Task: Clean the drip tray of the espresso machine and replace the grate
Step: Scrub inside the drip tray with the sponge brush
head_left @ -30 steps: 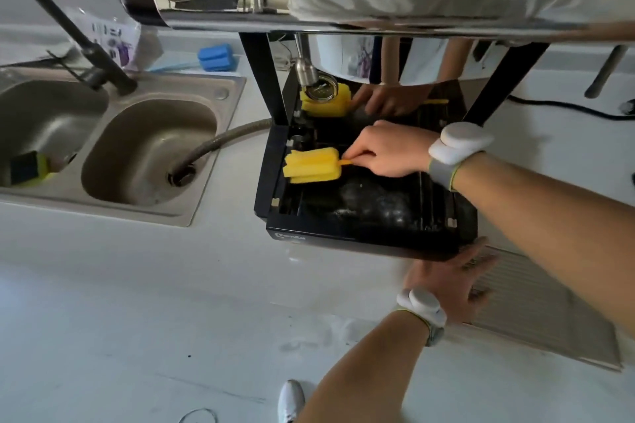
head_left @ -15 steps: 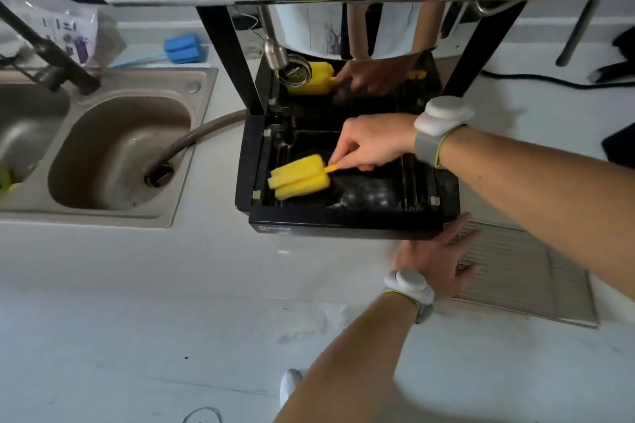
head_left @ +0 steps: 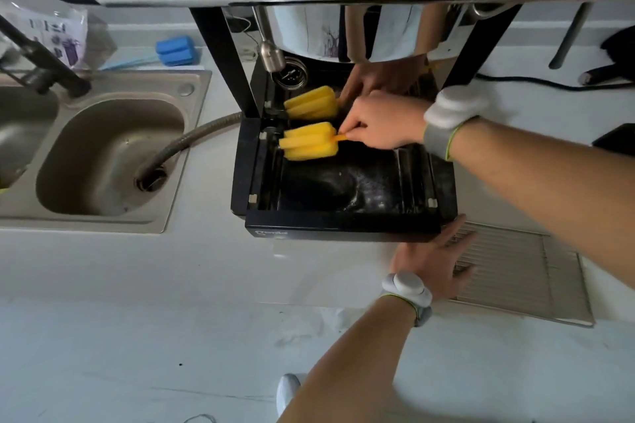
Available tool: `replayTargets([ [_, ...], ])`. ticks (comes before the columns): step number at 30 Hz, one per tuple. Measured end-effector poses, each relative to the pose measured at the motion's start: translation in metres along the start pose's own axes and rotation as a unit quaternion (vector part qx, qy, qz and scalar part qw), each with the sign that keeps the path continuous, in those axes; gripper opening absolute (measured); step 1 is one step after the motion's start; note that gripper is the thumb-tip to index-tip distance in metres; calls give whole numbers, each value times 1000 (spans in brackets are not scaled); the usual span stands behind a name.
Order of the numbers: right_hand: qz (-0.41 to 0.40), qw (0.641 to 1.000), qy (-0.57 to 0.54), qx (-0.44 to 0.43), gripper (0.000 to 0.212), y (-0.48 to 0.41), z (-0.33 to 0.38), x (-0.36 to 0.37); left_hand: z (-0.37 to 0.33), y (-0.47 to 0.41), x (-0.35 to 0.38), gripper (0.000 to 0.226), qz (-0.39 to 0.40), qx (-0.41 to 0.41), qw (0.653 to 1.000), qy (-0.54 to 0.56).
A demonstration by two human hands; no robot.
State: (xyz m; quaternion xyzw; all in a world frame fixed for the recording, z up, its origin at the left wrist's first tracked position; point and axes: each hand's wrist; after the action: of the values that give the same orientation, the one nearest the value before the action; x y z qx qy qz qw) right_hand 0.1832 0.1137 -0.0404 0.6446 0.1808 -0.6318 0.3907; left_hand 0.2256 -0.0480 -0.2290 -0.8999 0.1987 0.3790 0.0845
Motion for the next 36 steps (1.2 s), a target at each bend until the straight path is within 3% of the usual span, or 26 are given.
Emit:
replayTargets([
  [6, 241, 970, 2, -1, 26, 35, -37, -8, 0, 0, 1, 60, -1, 4, 1000, -12],
  [8, 193, 981, -13, 13, 25, 39, -49, -19, -1, 1, 1, 59, -2, 5, 1000, -9],
  [11, 35, 999, -12, 32, 22, 31, -37, -12, -1, 1, 0, 59, 7, -2, 1000, -3],
  [13, -12, 999, 19, 39, 25, 28, -22, 6, -2, 1, -1, 60, 12, -5, 1000, -3],
  [15, 25, 999, 4, 47, 25, 35, -15, 18, -2, 1, -2, 60, 15, -5, 1000, -3],
  [19, 189, 981, 50, 9, 20, 62, -38, -1, -3, 1, -2, 60, 5, 1, 1000, -8],
  [20, 179, 982, 63, 12, 20, 64, -44, -8, -3, 1, -2, 60, 5, 2, 1000, -9],
  [24, -12, 997, 47, 53, 24, 51, -40, -5, -3, 1, -2, 60, 6, 6, 1000, -20],
  [26, -3, 995, 40, 87, 25, 49, -29, 5, -3, 2, -2, 61, 5, 7, 1000, -22],
  [31, 206, 971, 109, 56, 20, 71, -37, -20, -2, 0, 2, 60, -8, 13, 1000, -16],
  [36, 38, 989, 121, 80, 24, 60, -32, -21, 2, 1, 1, 60, -3, 6, 1000, 10],
])
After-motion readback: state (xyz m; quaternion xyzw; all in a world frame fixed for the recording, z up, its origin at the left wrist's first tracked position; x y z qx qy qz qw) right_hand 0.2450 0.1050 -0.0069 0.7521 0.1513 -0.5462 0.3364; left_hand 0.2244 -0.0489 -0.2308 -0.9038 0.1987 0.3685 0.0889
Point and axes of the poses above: each hand's wrist, its own y-axis away from the middle knuckle, its own x-axis out of the palm, z = x × y, and after that the axes turned 15 degrees about y, right-handed
